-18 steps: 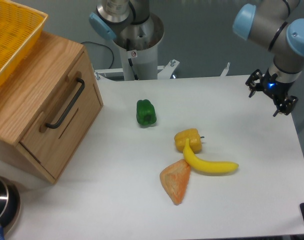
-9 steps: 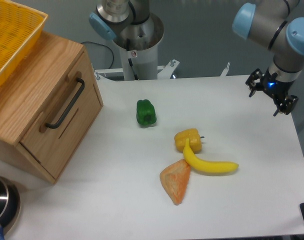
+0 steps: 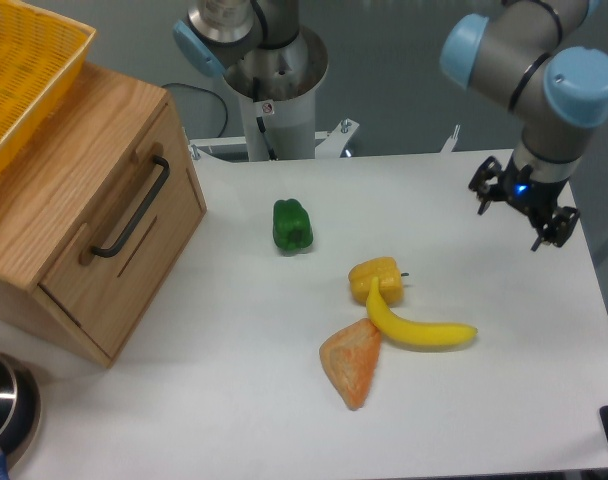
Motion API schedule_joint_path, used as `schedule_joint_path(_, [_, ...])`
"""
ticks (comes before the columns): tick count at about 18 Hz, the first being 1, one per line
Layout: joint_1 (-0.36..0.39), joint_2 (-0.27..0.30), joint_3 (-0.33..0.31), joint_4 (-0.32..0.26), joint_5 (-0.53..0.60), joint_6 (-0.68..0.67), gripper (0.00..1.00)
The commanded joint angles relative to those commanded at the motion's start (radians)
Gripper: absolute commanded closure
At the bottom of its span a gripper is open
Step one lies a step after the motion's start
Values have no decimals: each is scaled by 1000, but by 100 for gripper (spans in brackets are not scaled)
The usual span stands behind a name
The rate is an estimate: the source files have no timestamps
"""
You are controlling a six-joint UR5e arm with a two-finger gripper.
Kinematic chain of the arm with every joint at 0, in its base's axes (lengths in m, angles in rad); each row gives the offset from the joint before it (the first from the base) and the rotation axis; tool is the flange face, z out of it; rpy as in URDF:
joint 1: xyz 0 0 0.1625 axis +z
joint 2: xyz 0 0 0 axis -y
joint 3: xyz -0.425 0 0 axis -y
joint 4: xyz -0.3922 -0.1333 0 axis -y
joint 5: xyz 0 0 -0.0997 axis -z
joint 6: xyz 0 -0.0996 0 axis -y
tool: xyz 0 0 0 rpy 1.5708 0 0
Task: Slide open the top drawer
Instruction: 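Move the gripper across the table toward the green pepper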
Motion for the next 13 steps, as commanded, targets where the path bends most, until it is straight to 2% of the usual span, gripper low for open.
schedule_joint_path(5, [-37,20,-3,-9,0,-11,0])
schedule_joint_path(8, [-72,38,-12,-49,-14,-50,0])
schedule_joint_path(10, [-98,54,-34,-49,-49,-109,0])
schedule_joint_path(13, [-109,83,-67,-52,-98,-115,0])
